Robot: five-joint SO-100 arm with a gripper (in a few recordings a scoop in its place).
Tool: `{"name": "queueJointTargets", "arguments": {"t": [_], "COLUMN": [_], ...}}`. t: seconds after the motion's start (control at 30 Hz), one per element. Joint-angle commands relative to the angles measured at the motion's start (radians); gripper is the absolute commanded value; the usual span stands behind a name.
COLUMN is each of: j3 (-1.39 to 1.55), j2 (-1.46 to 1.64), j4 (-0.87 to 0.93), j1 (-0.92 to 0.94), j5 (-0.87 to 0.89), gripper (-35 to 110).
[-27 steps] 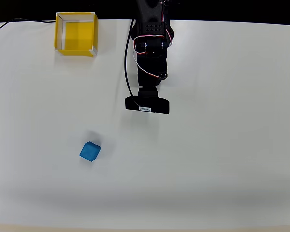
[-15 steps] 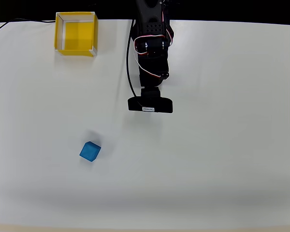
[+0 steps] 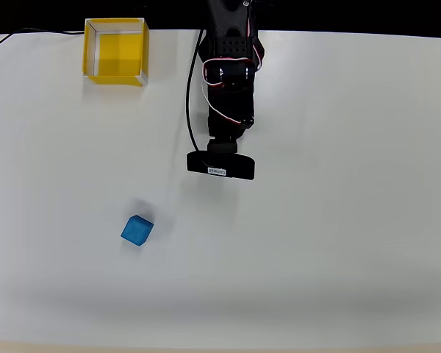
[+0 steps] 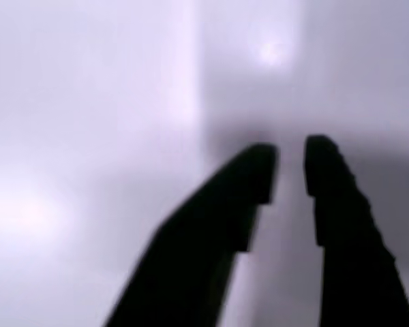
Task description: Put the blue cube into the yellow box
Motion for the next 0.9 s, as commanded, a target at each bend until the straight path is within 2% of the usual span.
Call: {"name": "queueJointTargets", "arguments": {"t": [0.0, 0.17, 0.3, 0.57, 0.87], "j3": [-0.224, -0.288, -0.333, -0.339, -0.396], "j2": [-0.124, -0.256, -0.379, -0.676, -0.979], "j4": [-0.13, -0.359, -0.514, -0.962, -1.255], "j1": [0.063, 0.229, 0.339, 0.502, 0.603], "j5": [-0.005, 0.037, 0.009, -0.057, -0.054], "gripper": [14, 33, 43, 48, 51]}}
